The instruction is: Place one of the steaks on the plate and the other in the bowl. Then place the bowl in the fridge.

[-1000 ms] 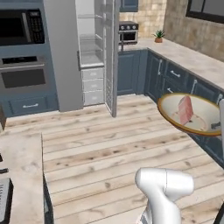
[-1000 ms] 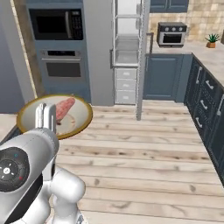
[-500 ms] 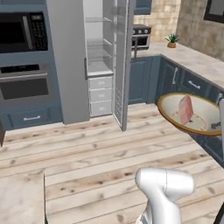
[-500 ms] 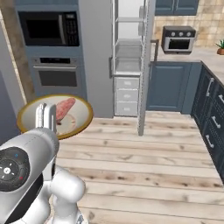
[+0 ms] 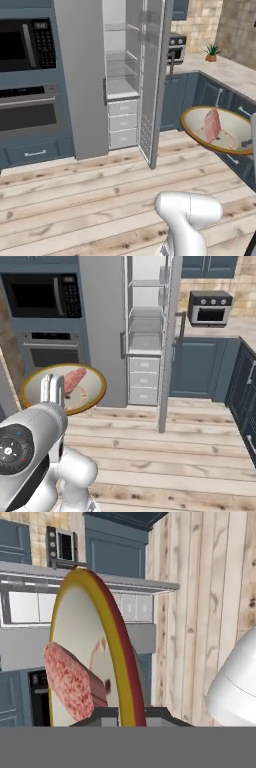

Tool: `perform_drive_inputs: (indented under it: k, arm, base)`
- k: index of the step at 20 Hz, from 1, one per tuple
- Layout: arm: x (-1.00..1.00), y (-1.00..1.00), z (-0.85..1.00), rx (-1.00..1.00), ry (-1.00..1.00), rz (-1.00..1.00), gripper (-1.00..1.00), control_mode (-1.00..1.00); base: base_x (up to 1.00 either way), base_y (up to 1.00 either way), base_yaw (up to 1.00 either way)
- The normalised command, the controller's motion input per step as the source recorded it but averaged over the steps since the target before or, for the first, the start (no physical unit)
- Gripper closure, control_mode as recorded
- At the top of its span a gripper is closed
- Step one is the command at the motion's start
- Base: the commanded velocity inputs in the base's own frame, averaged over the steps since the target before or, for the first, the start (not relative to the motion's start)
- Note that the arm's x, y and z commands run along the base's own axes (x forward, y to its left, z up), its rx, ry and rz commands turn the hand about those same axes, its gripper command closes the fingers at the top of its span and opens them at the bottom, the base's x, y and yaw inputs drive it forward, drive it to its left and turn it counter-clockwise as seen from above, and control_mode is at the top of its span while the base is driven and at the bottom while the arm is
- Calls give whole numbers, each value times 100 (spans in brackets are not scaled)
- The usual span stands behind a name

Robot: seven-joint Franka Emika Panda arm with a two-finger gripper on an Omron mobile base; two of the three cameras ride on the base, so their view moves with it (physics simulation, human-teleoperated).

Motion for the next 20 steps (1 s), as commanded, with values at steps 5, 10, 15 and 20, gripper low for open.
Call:
perform_drive_inputs:
  k: [5,10,15,20]
  arm:
    - [0,0,0,0,0,0,100,100]
    - [0,0,0,0,0,0,100,100]
    - [0,0,0,0,0,0,100,100]
    - [0,0,0,0,0,0,100,100]
  base:
    - [100,0,0]
    - [100,0,0]
    - [100,1,0]
    - [100,0,0]
